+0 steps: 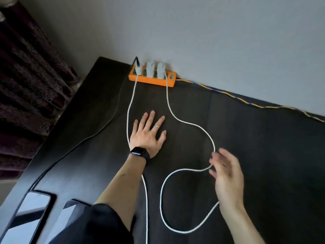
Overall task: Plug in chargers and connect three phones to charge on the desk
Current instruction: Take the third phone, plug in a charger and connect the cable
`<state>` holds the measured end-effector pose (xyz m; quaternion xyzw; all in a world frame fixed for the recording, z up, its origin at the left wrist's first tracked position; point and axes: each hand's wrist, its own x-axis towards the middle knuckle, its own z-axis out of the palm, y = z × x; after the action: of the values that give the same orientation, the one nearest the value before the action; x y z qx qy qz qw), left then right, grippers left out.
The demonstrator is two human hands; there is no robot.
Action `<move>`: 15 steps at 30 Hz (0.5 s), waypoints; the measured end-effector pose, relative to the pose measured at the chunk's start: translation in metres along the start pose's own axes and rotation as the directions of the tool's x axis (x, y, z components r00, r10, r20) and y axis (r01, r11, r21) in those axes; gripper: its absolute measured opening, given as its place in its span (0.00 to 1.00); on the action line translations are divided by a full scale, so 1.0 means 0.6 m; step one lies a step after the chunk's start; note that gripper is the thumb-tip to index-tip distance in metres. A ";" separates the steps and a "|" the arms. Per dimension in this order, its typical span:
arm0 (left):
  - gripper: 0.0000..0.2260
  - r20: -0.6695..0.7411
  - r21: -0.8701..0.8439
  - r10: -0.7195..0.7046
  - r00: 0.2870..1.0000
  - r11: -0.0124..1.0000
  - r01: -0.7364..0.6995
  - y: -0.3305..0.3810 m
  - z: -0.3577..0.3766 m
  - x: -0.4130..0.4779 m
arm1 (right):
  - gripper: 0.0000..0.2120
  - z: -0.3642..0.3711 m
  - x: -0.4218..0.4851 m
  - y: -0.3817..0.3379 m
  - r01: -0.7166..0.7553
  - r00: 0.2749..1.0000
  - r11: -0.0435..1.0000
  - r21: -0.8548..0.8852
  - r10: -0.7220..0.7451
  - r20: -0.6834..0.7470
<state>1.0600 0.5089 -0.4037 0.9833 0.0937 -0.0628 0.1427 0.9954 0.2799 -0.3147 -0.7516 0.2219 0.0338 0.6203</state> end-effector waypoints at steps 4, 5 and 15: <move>0.25 0.123 0.131 0.071 0.990 0.987 -0.088 0.028 -0.040 -0.020 | 0.12 -0.099 -0.117 0.084 -0.186 0.969 0.979 -0.083 0.169 -0.178; 0.24 0.121 0.135 0.113 0.986 0.982 -0.130 0.033 -0.058 -0.038 | 0.12 -0.111 -0.141 0.093 -0.219 0.962 0.969 -0.114 0.195 -0.190; 0.29 0.157 -0.228 -0.222 0.962 0.940 0.254 -0.065 -0.093 -0.430 | 0.24 -0.054 -0.208 0.135 -0.304 0.952 0.721 -0.623 0.215 -0.216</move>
<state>0.8058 0.5191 -0.3224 0.9333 0.2096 -0.1307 0.2606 0.8455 0.2750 -0.3407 -0.8813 0.3390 0.1469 0.2946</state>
